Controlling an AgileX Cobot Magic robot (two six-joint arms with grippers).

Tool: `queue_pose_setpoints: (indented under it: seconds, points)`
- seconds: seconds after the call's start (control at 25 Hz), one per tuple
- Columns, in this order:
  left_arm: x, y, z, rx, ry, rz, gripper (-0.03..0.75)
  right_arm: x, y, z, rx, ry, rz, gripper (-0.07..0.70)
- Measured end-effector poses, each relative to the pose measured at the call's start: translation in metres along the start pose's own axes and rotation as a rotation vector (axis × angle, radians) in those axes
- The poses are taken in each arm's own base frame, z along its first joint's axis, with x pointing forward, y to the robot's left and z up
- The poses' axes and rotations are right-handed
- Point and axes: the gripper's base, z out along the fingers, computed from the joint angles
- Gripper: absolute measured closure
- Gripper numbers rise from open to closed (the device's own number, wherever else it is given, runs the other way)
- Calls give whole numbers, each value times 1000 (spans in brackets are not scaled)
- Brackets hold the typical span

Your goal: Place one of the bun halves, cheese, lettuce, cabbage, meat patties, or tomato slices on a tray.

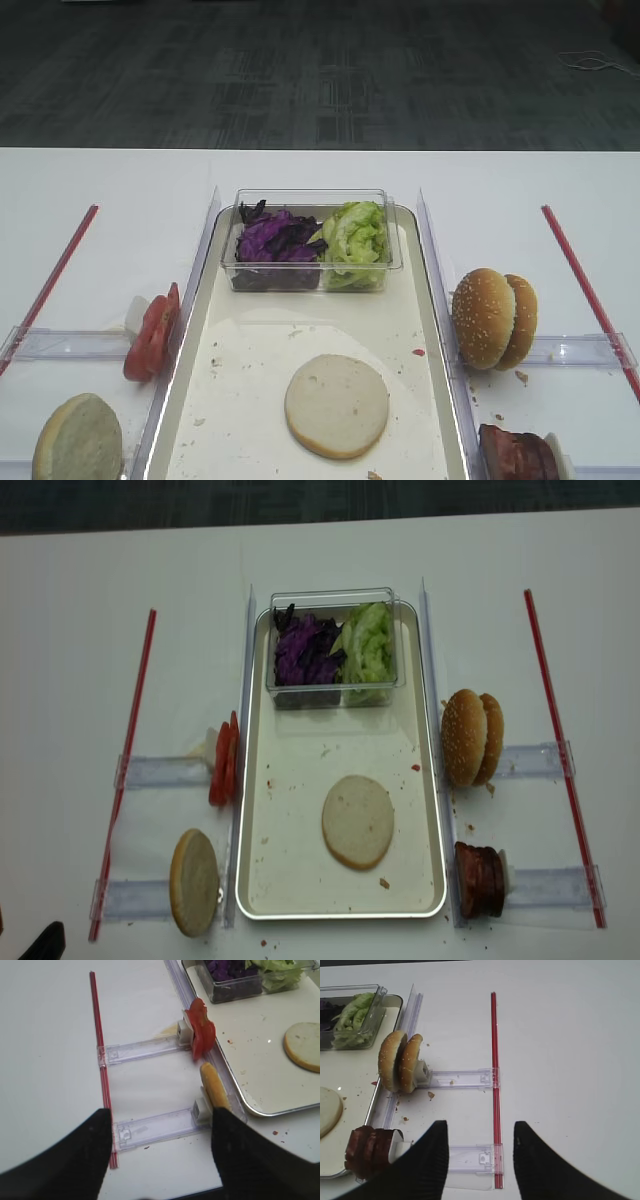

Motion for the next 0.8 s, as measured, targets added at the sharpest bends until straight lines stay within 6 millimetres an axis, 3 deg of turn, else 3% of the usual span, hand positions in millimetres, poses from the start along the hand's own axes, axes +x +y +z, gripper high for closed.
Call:
queue_pose_setpoints:
  seconds: [0.8]
  points:
    - [0, 3, 0, -110, 3, -61, 303, 0, 0, 0, 0, 0, 0, 307]
